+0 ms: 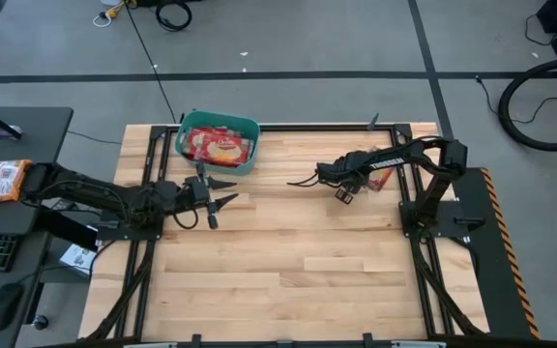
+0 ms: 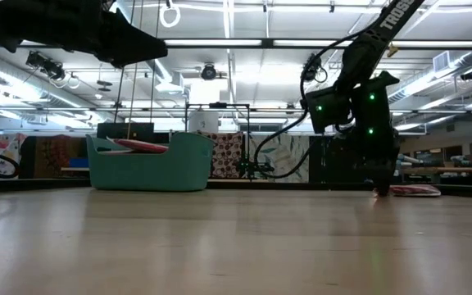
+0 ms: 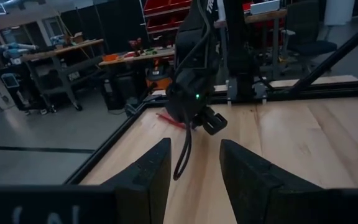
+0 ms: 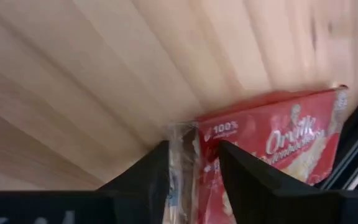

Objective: Sort popcorn bags into baskets
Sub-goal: Put the popcorn bag into the bin

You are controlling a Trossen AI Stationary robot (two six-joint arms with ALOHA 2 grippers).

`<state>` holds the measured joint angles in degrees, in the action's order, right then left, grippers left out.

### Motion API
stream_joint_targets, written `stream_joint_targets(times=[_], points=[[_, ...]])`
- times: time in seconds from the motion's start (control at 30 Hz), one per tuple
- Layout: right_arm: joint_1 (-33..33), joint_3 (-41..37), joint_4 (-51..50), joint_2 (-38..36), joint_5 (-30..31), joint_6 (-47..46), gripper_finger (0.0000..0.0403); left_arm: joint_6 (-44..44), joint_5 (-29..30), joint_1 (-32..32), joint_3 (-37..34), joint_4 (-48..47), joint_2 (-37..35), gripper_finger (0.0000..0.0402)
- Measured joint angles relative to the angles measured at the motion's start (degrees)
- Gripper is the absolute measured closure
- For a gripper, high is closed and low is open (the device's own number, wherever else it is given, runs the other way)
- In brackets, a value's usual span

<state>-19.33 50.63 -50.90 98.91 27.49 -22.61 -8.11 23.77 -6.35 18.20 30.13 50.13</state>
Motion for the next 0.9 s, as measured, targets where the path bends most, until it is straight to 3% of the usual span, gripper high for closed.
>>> stream_joint_targets(times=[0.37, 0.63, 0.77, 0.9], points=[[0.02, -0.02, 0.97, 0.75, 1.05, 4.9, 0.0393, 1.54, -0.02, -0.02, 0.0, -1.0, 0.05, 0.026], [1.43, 0.25, -0.49, -0.48, 0.93, 5.8, 0.0397, 1.63, -0.02, -0.02, 0.0, -1.76, 0.05, 0.026], [4.31, 3.86, -4.32, -2.31, -0.61, 5.36, 0.0398, 2.19, -0.06, -0.02, 0.0, -3.27, 0.07, 0.026], [8.02, 8.73, -5.94, -4.47, -4.57, 7.87, 0.0399, 1.02, -4.14, 0.02, 0.0, -5.84, 0.5, 0.026]])
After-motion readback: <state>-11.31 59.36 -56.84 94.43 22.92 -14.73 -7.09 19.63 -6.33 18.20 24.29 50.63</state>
